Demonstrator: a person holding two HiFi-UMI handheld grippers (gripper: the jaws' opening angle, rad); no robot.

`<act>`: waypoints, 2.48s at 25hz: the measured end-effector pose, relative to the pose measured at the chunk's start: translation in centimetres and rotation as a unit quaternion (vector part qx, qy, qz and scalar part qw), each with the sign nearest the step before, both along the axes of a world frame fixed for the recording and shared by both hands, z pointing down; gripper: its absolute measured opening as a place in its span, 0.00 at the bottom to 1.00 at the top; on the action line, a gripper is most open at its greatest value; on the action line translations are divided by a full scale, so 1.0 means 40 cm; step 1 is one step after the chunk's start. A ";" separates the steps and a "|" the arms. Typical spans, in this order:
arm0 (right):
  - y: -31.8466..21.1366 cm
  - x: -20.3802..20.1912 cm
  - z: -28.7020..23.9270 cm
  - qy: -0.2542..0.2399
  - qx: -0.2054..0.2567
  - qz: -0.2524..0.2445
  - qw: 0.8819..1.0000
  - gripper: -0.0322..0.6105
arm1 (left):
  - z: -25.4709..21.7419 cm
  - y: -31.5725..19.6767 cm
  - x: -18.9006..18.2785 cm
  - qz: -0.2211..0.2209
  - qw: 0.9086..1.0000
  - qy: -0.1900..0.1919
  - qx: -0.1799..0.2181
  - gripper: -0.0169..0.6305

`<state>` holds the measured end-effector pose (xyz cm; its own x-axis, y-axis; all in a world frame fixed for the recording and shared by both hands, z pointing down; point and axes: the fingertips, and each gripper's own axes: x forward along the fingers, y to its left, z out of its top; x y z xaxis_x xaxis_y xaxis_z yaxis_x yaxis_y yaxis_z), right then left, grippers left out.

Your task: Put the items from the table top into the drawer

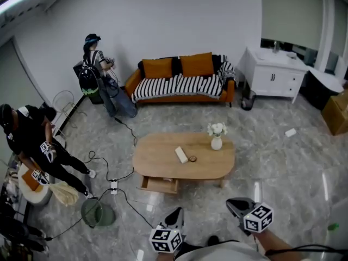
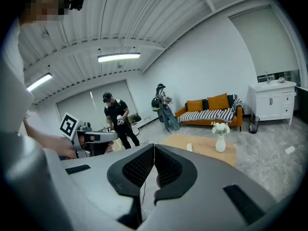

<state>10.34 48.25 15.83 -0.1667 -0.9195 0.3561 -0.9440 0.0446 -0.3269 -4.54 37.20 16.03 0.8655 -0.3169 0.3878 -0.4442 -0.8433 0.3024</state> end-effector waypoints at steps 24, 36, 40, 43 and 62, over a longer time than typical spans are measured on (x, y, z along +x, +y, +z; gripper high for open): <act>-0.207 0.086 0.021 -0.015 -0.015 0.015 1.000 0.10 | 0.027 -0.229 0.037 -0.035 0.999 -0.013 -0.014 0.03; -0.455 0.094 0.033 -0.020 -0.022 0.030 0.999 0.10 | 0.059 -0.483 0.068 -0.004 1.000 -0.024 -0.007 0.03; -0.526 0.091 0.048 -0.021 -0.024 0.030 0.999 0.10 | 0.077 -0.550 0.070 0.014 0.999 -0.029 0.019 0.03; -0.574 0.083 0.062 -0.023 -0.030 0.028 0.999 0.10 | 0.090 -0.595 0.070 0.030 0.999 -0.028 0.022 0.03; -0.747 0.094 0.125 -0.012 -0.061 0.030 0.998 0.10 | 0.129 -0.732 0.084 0.042 0.999 -0.026 0.004 0.03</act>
<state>14.08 18.36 20.83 -0.1229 -0.8781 0.4623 -0.9357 -0.0527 -0.3488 -1.20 7.91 21.18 0.8683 -0.2464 0.4306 -0.3861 -0.8807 0.2745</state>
